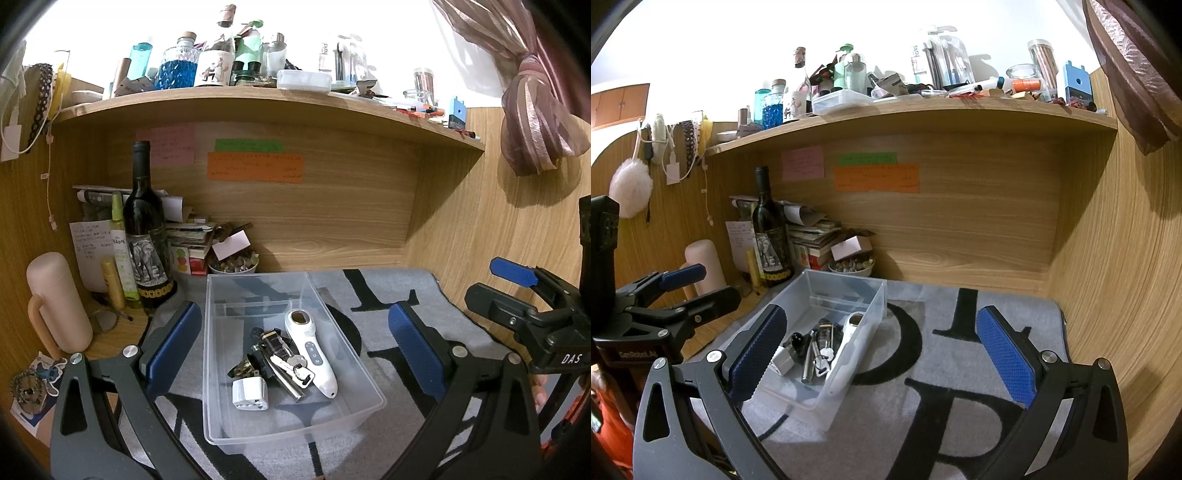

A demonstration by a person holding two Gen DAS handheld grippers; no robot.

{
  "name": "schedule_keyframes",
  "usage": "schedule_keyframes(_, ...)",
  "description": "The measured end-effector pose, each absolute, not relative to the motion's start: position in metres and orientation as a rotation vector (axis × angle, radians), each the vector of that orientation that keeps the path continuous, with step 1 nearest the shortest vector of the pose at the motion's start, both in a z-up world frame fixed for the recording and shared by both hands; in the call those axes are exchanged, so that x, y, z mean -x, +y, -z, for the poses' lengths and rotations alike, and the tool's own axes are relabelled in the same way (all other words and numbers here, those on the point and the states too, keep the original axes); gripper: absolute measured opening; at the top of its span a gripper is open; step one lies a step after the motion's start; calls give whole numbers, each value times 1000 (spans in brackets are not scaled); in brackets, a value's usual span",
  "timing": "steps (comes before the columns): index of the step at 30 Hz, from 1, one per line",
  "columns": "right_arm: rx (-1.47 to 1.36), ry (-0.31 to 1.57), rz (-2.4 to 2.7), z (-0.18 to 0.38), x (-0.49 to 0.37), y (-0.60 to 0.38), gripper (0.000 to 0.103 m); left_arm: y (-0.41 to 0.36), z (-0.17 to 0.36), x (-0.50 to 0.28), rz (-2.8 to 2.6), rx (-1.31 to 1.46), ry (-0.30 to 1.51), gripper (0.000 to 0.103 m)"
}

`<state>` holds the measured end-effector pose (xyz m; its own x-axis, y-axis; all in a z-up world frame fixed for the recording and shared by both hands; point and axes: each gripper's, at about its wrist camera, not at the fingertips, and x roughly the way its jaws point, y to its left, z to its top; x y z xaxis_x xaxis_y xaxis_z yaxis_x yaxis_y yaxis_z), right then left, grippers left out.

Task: Organize rigid objects

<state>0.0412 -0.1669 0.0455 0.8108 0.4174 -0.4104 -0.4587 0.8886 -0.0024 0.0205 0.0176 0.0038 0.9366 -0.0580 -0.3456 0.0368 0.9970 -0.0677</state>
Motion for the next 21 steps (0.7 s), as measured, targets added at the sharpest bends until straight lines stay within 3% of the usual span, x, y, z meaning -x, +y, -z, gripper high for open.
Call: schedule_keyframes(21,118,416,-477,-44,-40,-164,103,15,-3,-21,59,53,369,103)
